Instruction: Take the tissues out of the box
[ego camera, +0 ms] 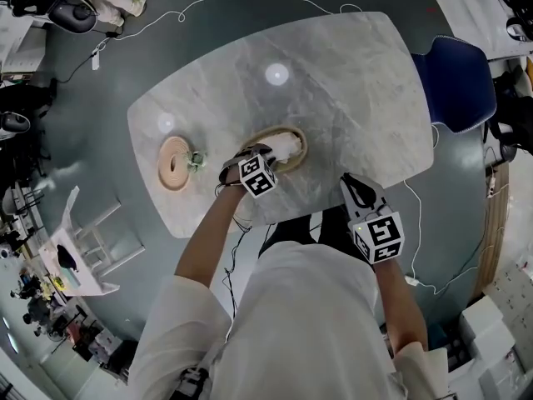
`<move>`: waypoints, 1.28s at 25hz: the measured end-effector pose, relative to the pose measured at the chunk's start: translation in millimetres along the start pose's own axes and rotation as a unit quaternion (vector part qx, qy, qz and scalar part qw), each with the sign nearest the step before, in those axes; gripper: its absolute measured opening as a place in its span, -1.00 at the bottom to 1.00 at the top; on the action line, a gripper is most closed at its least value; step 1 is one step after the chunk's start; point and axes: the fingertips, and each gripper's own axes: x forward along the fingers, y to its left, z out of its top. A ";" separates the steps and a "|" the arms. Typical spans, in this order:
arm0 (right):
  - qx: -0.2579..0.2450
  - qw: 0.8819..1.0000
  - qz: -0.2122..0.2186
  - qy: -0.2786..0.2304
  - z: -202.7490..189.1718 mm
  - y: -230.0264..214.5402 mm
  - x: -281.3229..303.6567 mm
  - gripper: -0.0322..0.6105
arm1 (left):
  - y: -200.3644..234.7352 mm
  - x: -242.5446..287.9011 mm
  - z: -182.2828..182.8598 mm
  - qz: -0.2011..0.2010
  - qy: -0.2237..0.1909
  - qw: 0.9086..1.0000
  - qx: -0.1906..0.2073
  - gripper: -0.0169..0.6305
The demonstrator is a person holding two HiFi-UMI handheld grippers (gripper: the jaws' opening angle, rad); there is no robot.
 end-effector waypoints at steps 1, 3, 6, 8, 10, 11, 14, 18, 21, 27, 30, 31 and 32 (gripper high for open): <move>0.001 1.000 0.001 0.001 -1.0 -1.7 1.1 -0.75 | -0.6 5.1 -1.9 -0.004 0.009 1.000 0.004 -0.62; 0.002 1.000 0.002 0.002 -2.8 -5.0 3.3 -0.75 | -2.1 14.5 -6.1 -0.011 0.024 1.000 0.010 -0.64; 0.000 1.000 0.003 0.005 -3.4 -9.0 5.3 -0.75 | -4.5 20.9 -8.1 -0.017 0.032 0.999 0.011 -0.79; -0.001 1.000 0.004 0.006 -3.9 -10.9 5.6 -0.75 | -5.3 21.5 -8.5 -0.015 0.032 0.999 0.010 -0.88; -0.001 1.000 0.004 0.006 -4.1 -13.1 4.4 -0.75 | -5.8 19.1 -7.7 -0.009 0.030 0.999 0.011 -0.89; -0.001 1.000 0.004 0.005 -3.9 -14.4 3.7 -0.75 | -6.5 16.2 -6.6 -0.006 0.027 1.000 0.010 -0.89; -0.002 1.000 0.007 0.002 -1.6 -17.0 2.6 -0.75 | -6.8 2.4 -1.5 0.010 0.014 1.000 0.007 -0.89; -0.010 1.000 0.014 -0.004 5.1 -14.3 -0.8 -0.75 | -5.2 -23.5 4.7 0.039 -0.016 0.999 -0.013 -0.90; -0.019 1.000 0.021 -0.012 12.1 -12.2 -5.2 -0.75 | -3.6 -44.6 10.0 0.063 -0.042 0.996 -0.039 -0.90; -0.038 0.998 0.036 -0.026 24.8 -13.2 -16.8 -0.75 | -5.9 -99.2 32.6 0.111 -0.107 0.983 -0.100 -0.90; -0.056 0.997 0.046 -0.033 35.3 -12.2 -23.0 -0.75 | -7.2 -133.8 45.8 0.134 -0.152 0.969 -0.141 -0.90; -0.061 0.996 0.050 -0.036 39.2 -11.6 -25.7 -0.75 | -7.9 -146.5 49.7 0.142 -0.168 0.963 -0.155 -0.90; -0.067 0.996 0.054 -0.039 43.6 -10.9 -28.4 -0.75 | -8.4 -159.7 53.2 0.150 -0.185 0.956 -0.170 -0.90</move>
